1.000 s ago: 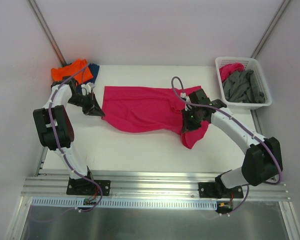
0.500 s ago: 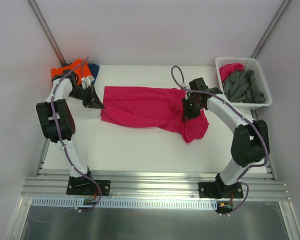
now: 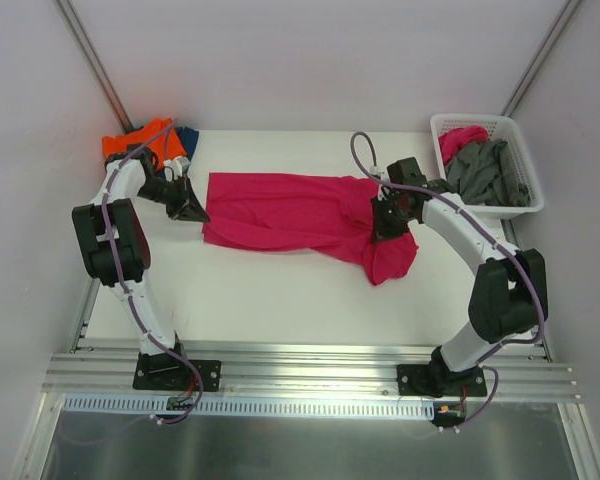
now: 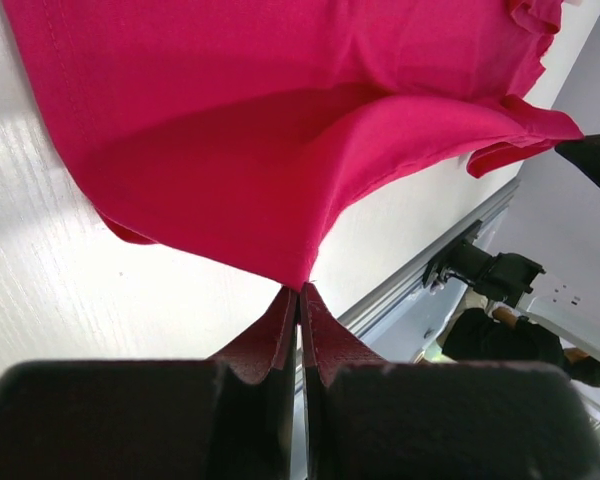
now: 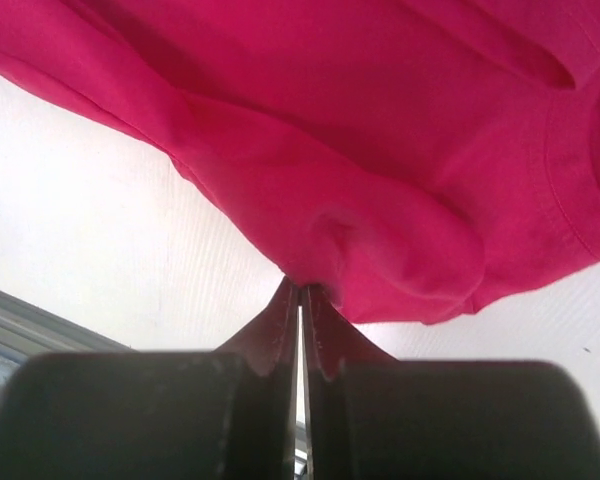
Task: Fold and stack the t-shirts
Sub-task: Fold the tshirt
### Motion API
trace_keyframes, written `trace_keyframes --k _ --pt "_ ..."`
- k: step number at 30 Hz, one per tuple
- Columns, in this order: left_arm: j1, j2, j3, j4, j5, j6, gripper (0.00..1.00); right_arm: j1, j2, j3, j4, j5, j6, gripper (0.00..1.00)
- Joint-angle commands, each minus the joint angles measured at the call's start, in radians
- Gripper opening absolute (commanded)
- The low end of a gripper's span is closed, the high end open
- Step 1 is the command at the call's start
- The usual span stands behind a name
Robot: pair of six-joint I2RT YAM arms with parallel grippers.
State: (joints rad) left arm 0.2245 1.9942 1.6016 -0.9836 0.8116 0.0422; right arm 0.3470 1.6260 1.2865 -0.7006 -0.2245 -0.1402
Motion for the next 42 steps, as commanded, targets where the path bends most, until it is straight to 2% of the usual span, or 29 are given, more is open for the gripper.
trace_keyframes --k 1,10,18,28,34,36,37,38,41,42 --pt "0.009 -0.04 0.037 -0.017 0.025 0.024 0.0 -0.034 -0.057 -0.019 0.013 -0.001 -0.016 0.01" --pt "0.009 -0.041 0.023 -0.012 0.04 0.016 0.0 -0.106 0.044 0.034 0.056 0.03 -0.045 0.02" --pt "-0.031 0.027 0.063 -0.006 0.025 0.013 0.0 -0.079 0.207 0.215 0.053 0.022 -0.058 0.03" --pt "-0.083 0.196 0.288 -0.006 -0.12 0.045 0.0 -0.065 0.296 0.313 0.062 0.028 -0.075 0.06" --pt "-0.102 0.244 0.319 -0.003 -0.163 0.053 0.0 -0.068 0.345 0.358 0.067 0.053 -0.091 0.08" --pt "-0.102 0.223 0.293 -0.003 -0.149 0.056 0.0 -0.069 0.35 0.369 0.059 0.051 -0.095 0.15" --pt "-0.102 0.212 0.282 -0.003 -0.144 0.055 0.0 -0.069 0.344 0.366 0.058 0.054 -0.093 0.23" --pt "-0.103 0.201 0.268 -0.003 -0.137 0.051 0.0 -0.069 0.334 0.35 0.056 0.054 -0.09 0.42" --pt "-0.103 0.154 0.219 -0.003 -0.111 0.044 0.0 -0.068 0.272 0.307 0.059 0.07 -0.076 0.74" --pt "-0.103 0.135 0.199 -0.004 -0.098 0.041 0.0 -0.068 0.252 0.274 0.056 0.071 -0.075 0.75"
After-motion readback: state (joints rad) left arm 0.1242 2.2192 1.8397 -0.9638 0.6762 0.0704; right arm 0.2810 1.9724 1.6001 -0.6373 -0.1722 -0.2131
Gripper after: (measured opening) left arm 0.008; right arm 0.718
